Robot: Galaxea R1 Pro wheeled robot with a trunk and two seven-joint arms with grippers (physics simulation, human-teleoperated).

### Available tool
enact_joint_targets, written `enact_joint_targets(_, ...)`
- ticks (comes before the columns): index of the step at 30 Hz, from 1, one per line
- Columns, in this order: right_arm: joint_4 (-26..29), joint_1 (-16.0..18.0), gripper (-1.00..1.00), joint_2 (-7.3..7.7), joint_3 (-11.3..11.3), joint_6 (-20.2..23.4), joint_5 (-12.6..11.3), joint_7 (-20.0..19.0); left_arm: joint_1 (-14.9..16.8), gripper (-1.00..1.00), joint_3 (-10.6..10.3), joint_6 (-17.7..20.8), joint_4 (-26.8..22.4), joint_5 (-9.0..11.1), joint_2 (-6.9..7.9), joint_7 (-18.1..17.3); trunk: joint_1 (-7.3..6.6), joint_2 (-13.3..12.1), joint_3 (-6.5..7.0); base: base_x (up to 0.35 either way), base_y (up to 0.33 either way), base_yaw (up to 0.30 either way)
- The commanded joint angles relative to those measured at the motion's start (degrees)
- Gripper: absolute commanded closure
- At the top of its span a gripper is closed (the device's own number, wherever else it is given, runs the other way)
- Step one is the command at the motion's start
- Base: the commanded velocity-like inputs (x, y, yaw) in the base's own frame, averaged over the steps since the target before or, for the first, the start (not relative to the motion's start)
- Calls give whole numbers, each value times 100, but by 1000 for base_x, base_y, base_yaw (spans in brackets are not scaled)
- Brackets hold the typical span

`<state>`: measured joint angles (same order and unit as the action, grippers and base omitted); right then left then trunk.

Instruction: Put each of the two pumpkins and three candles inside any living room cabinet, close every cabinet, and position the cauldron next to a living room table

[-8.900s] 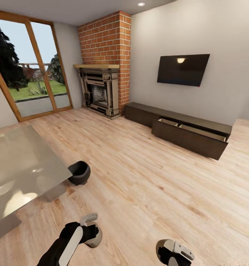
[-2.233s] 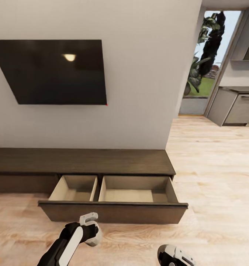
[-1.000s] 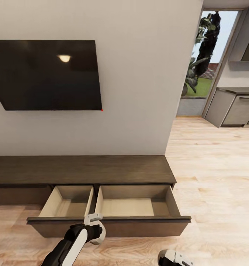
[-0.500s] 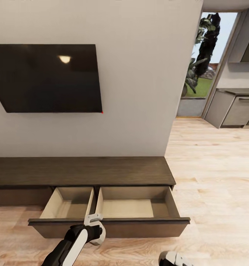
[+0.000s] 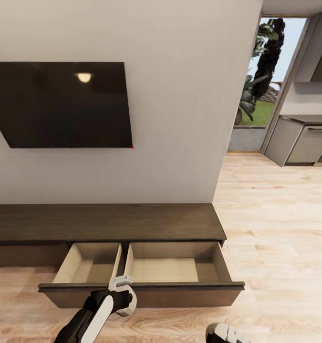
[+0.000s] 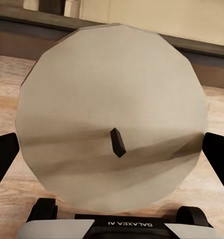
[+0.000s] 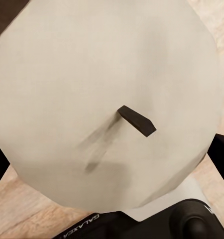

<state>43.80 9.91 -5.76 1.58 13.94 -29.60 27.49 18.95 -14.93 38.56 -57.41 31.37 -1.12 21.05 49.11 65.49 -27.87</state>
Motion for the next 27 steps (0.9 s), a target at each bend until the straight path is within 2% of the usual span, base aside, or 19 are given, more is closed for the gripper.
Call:
enact_joint_targets(1, 10, 2, 100, 3, 14, 21, -39, 37, 3, 100, -10, 11, -7, 61, 2, 57, -22, -38, 12, 0, 0, 0)
enact_joint_targets(11, 14, 2, 100, 5, 2, 21, -48, 37, 3, 100, -3, 20, -7, 62, 2, 57, -242, -439, 192, 0, 0, 0)
enact_joint_targets(20, 87, 2, 100, -18, 80, 13, -21, 37, 3, 100, -1, 20, -7, 62, -2, 57, -440, -800, 353, 0, 0, 0)
enact_joint_targets(27, 528, 2, 100, -5, 85, 20, -20, 36, 3, 100, -5, 20, -7, 62, -2, 57, -593, -1080, 479, 0, 0, 0)
